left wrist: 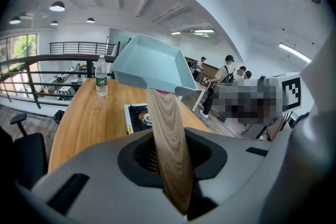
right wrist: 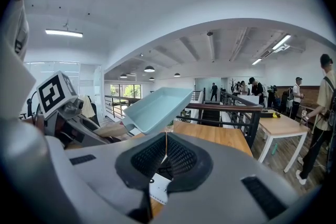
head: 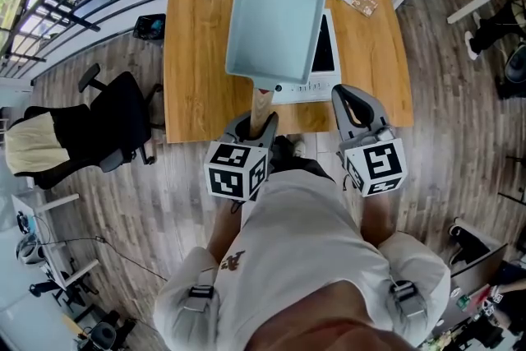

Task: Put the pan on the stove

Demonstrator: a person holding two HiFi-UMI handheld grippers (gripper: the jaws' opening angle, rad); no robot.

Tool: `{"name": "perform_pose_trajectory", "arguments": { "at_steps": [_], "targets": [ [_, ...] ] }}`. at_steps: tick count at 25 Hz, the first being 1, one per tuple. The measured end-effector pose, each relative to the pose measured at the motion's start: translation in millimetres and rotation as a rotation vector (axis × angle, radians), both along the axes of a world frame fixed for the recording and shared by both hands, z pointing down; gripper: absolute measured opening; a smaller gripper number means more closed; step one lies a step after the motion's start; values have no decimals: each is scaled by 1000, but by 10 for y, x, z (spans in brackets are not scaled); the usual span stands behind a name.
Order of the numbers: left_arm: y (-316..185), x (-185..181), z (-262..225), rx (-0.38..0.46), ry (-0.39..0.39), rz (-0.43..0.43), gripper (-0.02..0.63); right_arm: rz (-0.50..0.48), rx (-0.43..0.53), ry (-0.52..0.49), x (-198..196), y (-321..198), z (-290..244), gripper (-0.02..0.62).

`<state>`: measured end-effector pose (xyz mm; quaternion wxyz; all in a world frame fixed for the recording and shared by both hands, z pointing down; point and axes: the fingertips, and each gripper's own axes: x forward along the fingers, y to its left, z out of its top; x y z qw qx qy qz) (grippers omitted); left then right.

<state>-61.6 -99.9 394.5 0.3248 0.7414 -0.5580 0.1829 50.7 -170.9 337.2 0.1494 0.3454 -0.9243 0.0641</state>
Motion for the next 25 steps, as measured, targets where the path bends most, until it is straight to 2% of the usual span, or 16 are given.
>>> {"name": "perform_pose_trajectory", "arguments": {
  "at_steps": [10, 25],
  "targets": [
    [-380, -261, 183, -29, 8, 41, 100, 29, -22, 35, -272, -333, 117, 21],
    [-729, -489, 554, -102, 9, 119, 100, 123, -105, 96, -394, -606, 469, 21]
  ]
}}
